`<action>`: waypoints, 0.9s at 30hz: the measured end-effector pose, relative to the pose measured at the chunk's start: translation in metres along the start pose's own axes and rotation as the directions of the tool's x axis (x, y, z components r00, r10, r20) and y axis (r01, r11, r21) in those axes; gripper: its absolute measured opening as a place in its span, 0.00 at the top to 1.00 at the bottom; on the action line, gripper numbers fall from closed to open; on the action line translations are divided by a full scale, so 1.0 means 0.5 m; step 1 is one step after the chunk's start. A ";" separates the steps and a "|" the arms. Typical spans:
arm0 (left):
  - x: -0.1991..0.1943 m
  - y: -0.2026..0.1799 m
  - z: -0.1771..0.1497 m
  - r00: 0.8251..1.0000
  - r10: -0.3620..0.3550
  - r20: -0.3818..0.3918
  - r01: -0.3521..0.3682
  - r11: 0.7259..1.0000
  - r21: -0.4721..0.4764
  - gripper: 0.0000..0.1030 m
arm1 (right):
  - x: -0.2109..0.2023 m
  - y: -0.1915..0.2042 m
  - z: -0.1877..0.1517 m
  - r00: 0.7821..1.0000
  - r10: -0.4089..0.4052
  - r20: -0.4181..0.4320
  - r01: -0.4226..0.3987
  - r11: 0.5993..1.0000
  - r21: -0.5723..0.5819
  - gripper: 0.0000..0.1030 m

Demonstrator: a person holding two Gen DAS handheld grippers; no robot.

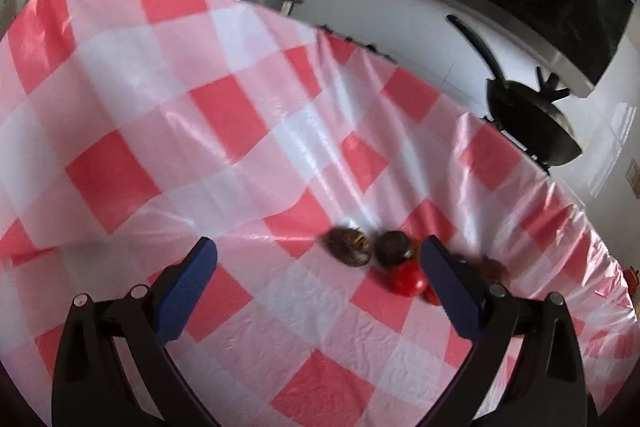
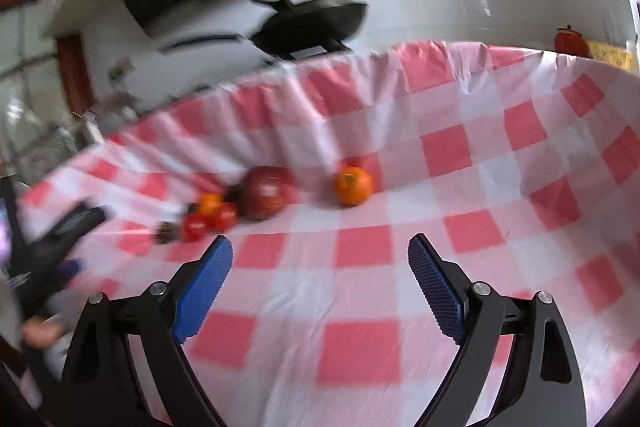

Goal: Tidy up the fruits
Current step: 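Move both open tools back over the tablecloth toward the remaining fruits, then grasp a dark red apple with the right tool while the left tool grasps a mangosteen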

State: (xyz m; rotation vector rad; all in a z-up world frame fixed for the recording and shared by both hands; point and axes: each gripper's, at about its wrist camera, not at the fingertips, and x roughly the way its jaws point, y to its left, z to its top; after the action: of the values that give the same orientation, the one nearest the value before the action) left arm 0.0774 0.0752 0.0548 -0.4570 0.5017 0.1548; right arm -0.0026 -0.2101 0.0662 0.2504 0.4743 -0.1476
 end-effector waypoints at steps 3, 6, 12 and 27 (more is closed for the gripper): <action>0.011 0.012 0.001 0.999 0.042 -0.031 -0.042 0.999 -0.014 0.02 | 0.096 -0.015 0.035 0.994 -0.055 -0.098 0.057 0.998 0.019 0.16; 0.012 0.038 0.008 0.995 0.096 -0.033 -0.098 0.993 -0.064 0.02 | 0.174 -0.008 0.059 0.985 -0.055 -0.165 0.058 0.998 0.013 0.22; 0.012 0.084 0.017 0.987 0.159 -0.036 -0.163 0.973 -0.165 0.02 | 0.248 0.082 0.088 0.976 0.081 -0.204 -0.091 0.995 -0.041 0.22; 0.016 0.082 0.014 0.988 0.144 -0.063 -0.152 0.975 -0.162 0.02 | 0.386 0.144 0.095 0.935 0.122 -0.332 -0.156 0.985 -0.077 0.36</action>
State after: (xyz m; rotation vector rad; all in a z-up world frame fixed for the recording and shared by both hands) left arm 0.0768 0.1152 0.0405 -0.5881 0.5761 0.3310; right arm 0.2021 -0.1699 0.0315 0.2077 0.7897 0.0593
